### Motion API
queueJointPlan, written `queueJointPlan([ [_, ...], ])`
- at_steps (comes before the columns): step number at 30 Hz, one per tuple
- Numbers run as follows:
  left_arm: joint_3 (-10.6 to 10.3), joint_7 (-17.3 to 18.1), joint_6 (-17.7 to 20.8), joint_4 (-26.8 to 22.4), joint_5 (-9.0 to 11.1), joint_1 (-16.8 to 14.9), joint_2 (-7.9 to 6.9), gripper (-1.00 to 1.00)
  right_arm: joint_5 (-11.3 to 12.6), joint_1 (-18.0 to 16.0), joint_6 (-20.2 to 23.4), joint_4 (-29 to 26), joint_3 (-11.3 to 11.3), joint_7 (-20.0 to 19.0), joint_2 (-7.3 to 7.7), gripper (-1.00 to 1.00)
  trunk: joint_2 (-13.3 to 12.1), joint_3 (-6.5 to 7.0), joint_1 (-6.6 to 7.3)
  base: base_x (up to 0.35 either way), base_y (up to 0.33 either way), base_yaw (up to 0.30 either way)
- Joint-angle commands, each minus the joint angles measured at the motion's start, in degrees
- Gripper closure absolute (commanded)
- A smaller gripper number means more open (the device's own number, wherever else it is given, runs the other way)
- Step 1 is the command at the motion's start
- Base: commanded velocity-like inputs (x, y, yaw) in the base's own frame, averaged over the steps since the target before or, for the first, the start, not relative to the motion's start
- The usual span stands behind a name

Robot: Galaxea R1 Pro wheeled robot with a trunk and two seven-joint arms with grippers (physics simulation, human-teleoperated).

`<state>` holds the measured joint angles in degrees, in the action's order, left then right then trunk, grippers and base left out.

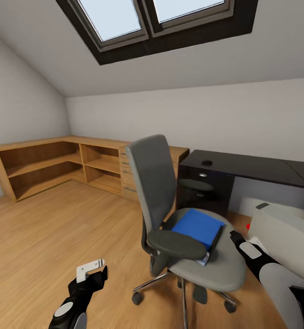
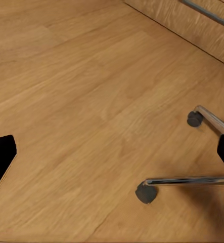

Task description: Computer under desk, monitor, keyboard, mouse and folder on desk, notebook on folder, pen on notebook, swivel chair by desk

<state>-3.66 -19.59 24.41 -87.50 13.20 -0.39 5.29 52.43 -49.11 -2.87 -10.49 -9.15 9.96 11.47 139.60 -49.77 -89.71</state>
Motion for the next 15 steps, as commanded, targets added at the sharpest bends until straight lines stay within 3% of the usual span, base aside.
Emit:
queueJointPlan([
  [1,-0.1,-0.5,0.1,0.0,0.6,-0.1,-0.01,-1.0,1.4,0.0,-0.2,-0.1,-0.1,-0.1,-0.57,-1.0,0.0,-0.05,0.01,0.0,0.0,0.276],
  [15,-0.1,-0.5,0.1,0.0,0.6,-0.1,0.0,-1.0,1.4,0.0,-0.2,-0.1,0.0,-0.1,-0.66,-1.0,0.0,-0.05,0.01,0.0,0.0,0.276],
])
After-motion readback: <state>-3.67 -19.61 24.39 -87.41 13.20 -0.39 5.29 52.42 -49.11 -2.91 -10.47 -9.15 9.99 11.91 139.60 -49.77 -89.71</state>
